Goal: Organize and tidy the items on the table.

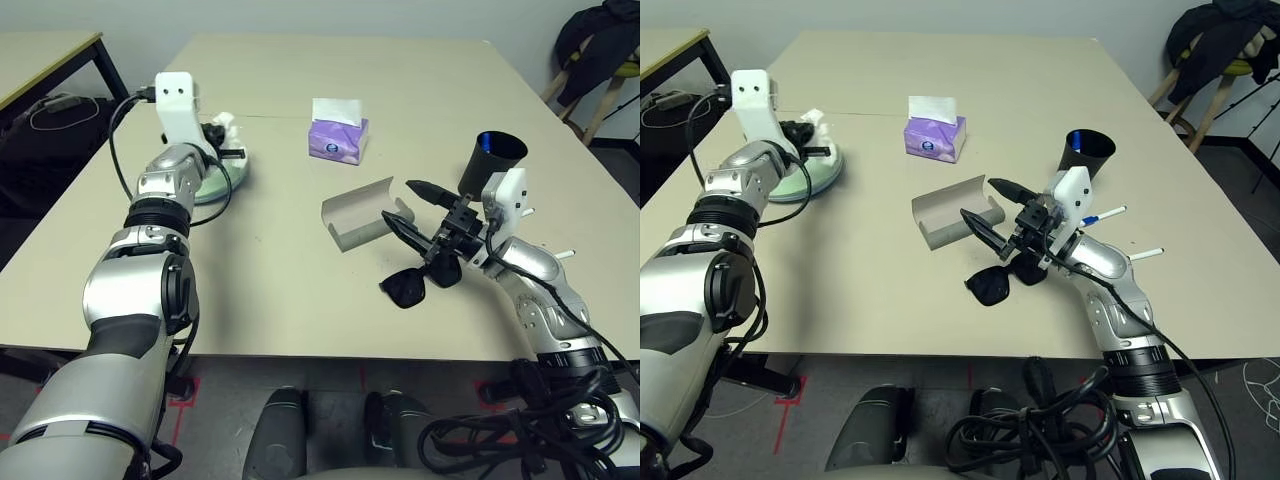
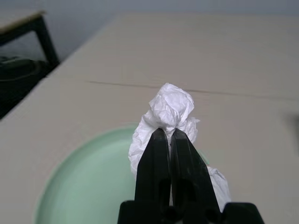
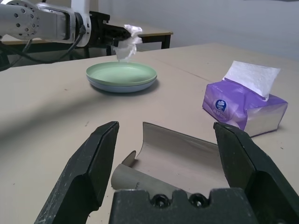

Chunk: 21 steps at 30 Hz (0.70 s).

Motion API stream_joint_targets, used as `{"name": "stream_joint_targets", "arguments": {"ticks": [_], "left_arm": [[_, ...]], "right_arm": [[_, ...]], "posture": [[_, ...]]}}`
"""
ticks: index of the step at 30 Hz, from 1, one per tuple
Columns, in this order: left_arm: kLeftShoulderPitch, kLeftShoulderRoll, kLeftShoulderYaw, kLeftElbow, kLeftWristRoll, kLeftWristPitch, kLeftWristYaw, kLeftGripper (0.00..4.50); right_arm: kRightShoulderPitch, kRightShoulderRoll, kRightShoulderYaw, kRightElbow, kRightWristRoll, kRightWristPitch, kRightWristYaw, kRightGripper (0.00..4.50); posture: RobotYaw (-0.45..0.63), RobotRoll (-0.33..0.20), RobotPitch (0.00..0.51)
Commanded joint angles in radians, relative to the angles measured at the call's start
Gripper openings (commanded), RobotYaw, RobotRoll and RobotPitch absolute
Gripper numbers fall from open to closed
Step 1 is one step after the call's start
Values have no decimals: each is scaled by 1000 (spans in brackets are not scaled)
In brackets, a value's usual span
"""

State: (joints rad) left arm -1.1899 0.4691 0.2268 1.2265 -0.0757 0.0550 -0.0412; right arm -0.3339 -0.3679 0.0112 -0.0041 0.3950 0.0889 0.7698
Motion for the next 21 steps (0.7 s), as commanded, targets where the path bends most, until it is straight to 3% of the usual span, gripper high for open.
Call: {"name": "stream_joint_targets", "arguments": {"ticks": [1,8,9,12,20,21], "left_arm": [[-9,0,21,38,0,-23,61,42],[1,-7,53,57,-12,-38,98,42],[1,-8,52,59,-11,-40,92,255],[2,-7,48,60,-1,-56,87,1048],[-8,-1,67,60,-15,-98,76,4256],[-10,-1,74,60,-20,-100,82,4464]], "right_arm": [[-1,1,-15,-10,5,-2,1,4500],[-4,1,-15,-9,4,-2,2,4500],[-3,1,-16,-10,4,-2,1,4500],[1,1,-17,-12,5,-2,-1,4500],[6,8,-14,-18,4,-1,-6,4500],[6,8,-14,-18,4,-1,-5,4500]], "posture": [[123,0,56],[119,0,54],[118,0,54],[117,0,54],[120,0,55],[120,0,55]]}}
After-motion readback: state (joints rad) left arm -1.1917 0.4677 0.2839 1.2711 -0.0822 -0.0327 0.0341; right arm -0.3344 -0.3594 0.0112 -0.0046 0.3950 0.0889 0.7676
